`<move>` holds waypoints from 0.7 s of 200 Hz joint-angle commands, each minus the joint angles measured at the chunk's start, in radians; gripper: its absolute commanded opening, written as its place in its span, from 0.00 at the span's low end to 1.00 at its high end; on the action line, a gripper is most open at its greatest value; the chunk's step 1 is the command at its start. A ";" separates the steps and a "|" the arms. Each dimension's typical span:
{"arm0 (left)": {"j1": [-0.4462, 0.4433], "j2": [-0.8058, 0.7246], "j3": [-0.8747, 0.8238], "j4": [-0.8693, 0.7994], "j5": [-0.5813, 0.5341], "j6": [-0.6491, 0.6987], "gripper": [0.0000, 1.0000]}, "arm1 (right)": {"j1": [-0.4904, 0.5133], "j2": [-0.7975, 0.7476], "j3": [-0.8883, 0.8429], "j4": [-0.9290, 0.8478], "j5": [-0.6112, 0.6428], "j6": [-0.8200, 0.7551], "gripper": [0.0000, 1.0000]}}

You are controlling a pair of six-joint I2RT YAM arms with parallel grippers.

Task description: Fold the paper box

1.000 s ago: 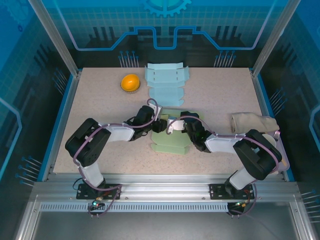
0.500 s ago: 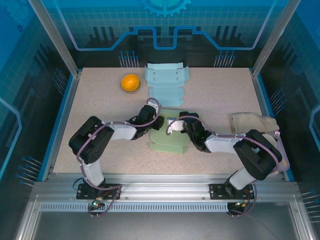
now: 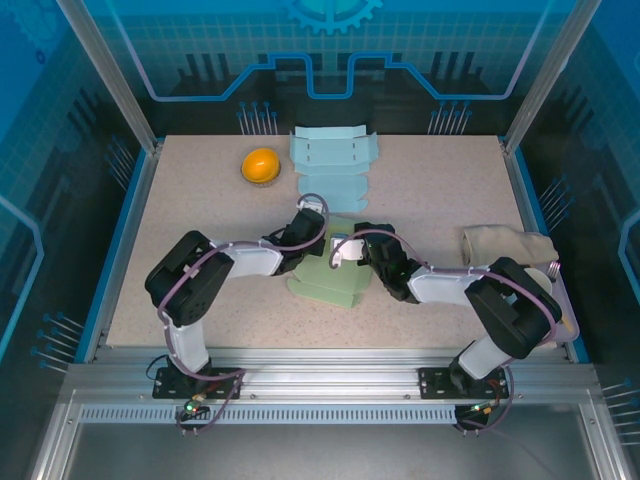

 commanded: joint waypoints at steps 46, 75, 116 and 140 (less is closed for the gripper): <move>0.032 0.050 0.032 -0.193 -0.217 -0.105 0.07 | -0.002 0.001 -0.010 -0.098 0.034 0.044 0.00; 0.021 0.041 -0.008 -0.100 -0.198 -0.063 0.07 | -0.004 -0.035 0.008 -0.139 -0.001 0.110 0.17; 0.013 0.030 -0.034 -0.056 -0.193 -0.041 0.07 | -0.013 -0.167 0.054 -0.297 -0.102 0.252 0.39; 0.013 0.028 -0.051 -0.024 -0.180 -0.039 0.07 | -0.033 -0.256 0.101 -0.428 -0.184 0.380 0.44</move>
